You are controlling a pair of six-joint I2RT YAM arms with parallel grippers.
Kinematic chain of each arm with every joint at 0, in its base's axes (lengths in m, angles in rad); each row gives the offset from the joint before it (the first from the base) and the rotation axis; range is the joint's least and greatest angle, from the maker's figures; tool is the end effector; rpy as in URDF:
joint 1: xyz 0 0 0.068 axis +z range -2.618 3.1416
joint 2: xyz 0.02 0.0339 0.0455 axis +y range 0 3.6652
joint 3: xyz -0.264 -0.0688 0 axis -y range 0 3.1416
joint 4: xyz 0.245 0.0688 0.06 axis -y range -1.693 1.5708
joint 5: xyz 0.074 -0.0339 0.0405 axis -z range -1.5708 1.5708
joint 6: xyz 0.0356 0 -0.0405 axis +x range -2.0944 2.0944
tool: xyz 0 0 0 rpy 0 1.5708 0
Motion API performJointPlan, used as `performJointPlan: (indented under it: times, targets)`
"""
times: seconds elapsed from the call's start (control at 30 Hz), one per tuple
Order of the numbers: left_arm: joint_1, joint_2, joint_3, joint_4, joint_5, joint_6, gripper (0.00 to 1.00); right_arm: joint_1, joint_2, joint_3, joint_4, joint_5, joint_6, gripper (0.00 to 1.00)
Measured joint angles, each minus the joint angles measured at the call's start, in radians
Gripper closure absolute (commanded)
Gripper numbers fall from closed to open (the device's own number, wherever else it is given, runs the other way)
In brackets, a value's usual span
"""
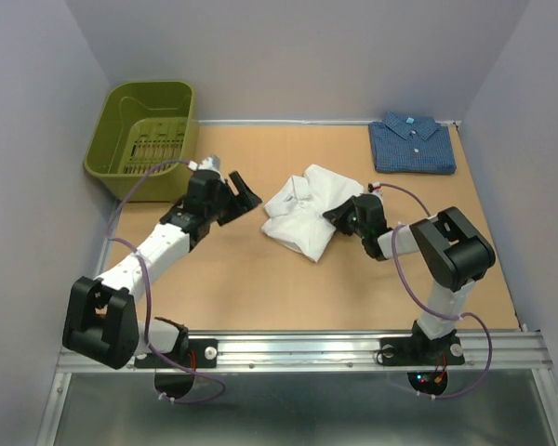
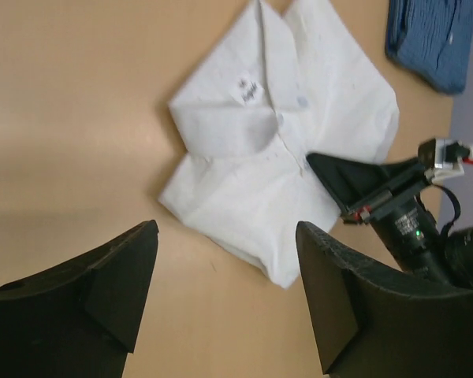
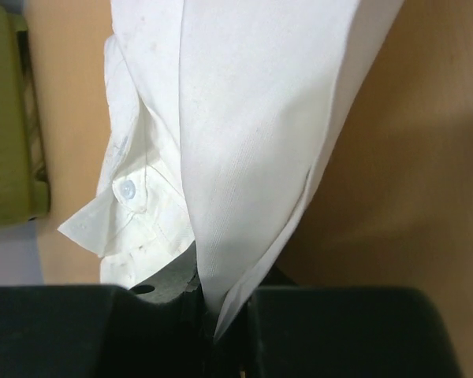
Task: Fold and stack the long sleeve shirts
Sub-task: Neatly place the folded shirt to the corner
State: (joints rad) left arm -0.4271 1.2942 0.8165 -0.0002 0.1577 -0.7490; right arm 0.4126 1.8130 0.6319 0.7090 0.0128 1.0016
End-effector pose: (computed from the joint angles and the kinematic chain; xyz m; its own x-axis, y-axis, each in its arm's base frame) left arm 0.2616 -0.1252 0.2579 -0.6716 -0.4332 -0.6011 0.1075 0.7457 -0.6575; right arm 0.3020 0.1317 0.1161 -0.5535 0.6772 -0.4849 0.1404 0.6498 0.7471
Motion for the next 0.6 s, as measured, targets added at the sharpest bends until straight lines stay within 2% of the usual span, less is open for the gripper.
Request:
performJointPlan:
  times: [0.1, 0.2, 0.3, 0.6]
  targets:
    - [0.107, -0.029, 0.112, -0.057, -0.064, 0.126, 0.19, -0.017, 0.008, 0.102, -0.106, 0.028, -0.099, 0.99]
    - [0.160, -0.063, 0.170, -0.072, -0.142, 0.225, 0.19, -0.030, 0.045, 0.235, -0.211, 0.066, -0.217, 0.99]
    - [0.174, -0.099, 0.161, -0.063, -0.219, 0.284, 0.19, -0.034, 0.084, 0.346, -0.286, 0.109, -0.315, 1.00]
    - [0.208, -0.119, 0.082, -0.073, -0.295, 0.349, 0.19, -0.067, 0.232, 0.593, -0.393, 0.240, -0.525, 0.99]
